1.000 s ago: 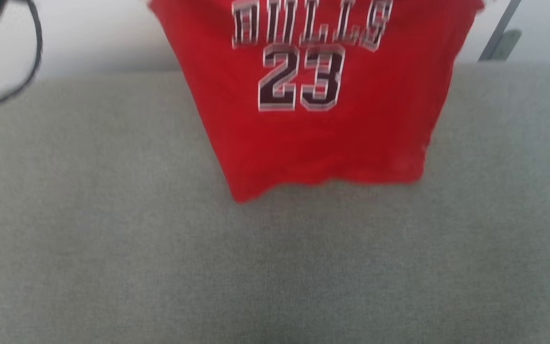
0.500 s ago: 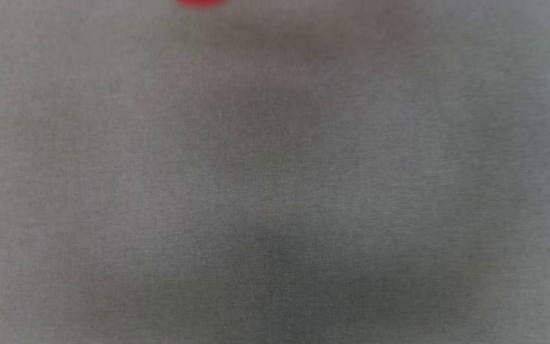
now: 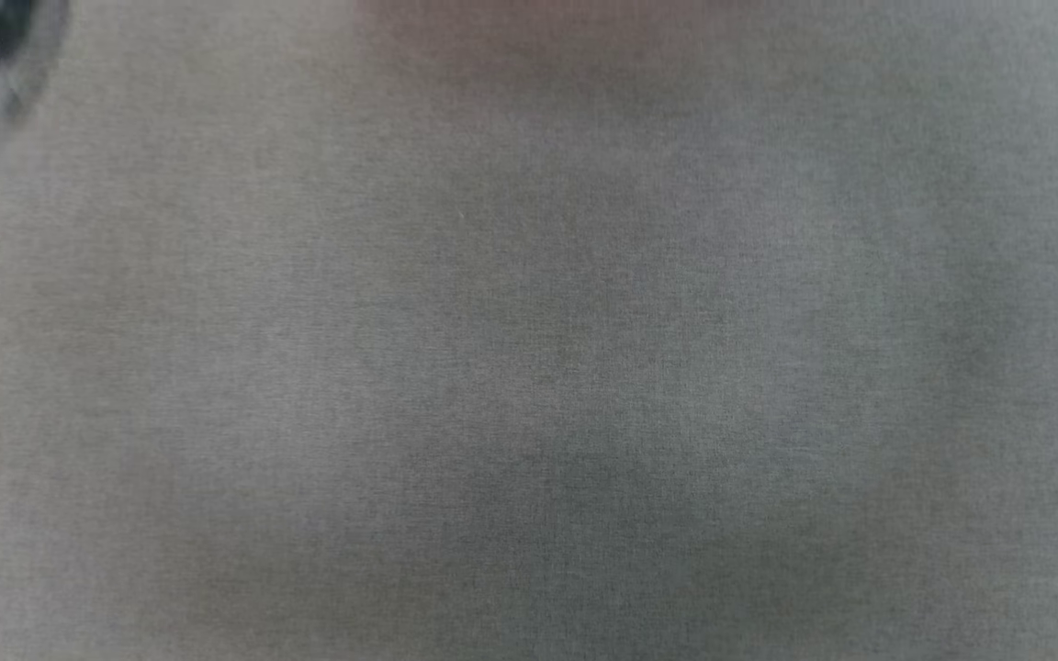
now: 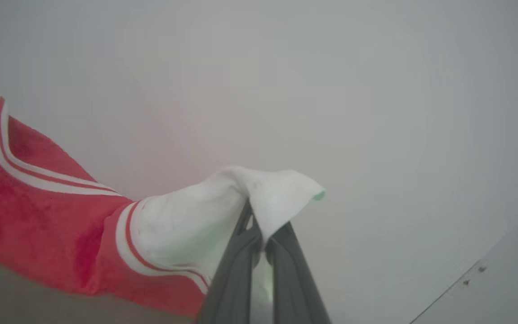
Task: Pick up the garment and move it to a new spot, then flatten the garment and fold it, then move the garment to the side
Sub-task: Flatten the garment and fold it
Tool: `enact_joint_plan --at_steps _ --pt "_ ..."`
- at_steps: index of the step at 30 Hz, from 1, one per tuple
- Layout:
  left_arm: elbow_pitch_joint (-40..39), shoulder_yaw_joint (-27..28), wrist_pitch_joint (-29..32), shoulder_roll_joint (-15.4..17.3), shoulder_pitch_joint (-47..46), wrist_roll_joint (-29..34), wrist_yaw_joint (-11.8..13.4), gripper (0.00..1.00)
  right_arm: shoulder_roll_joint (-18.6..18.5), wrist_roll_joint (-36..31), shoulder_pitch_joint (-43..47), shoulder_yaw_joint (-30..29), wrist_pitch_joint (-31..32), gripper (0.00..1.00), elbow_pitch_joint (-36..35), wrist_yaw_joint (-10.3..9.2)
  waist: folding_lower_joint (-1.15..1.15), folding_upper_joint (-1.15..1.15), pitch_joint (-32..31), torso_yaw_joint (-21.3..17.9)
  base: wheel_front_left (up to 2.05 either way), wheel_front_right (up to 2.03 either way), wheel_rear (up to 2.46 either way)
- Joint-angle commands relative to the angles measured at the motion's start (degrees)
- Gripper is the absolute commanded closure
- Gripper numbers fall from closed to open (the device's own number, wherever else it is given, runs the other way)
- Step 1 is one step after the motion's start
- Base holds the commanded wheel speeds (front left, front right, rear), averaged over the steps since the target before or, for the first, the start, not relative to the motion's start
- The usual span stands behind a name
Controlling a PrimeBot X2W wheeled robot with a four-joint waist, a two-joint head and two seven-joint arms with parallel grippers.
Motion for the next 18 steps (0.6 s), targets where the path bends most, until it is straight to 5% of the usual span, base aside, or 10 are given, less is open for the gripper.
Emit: enact_joint_plan --at_steps 1,8,18 --pt "0.0 -1.0 0.7 0.0 2.7 -2.3 0.0 1.00 -0.5 2.8 2.6 1.2 1.4 1.00 -1.0 -0.09 0.00 0.00 -1.1 0.5 0.00 0.00 0.00" --pt "-3.4 -6.5 8.3 2.9 16.5 -11.6 0.0 1.00 -4.9 15.5 16.3 9.1 10.4 1.00 -10.6 -0.06 0.00 0.00 -4.8 1.1 0.00 0.00 0.00" --pt "-19.4 -9.3 17.6 13.2 36.9 -24.6 0.0 1.00 -15.3 28.1 34.7 14.1 20.7 1.00 -28.0 -0.09 0.00 0.00 -8.2 0.5 0.00 0.00 0.00"
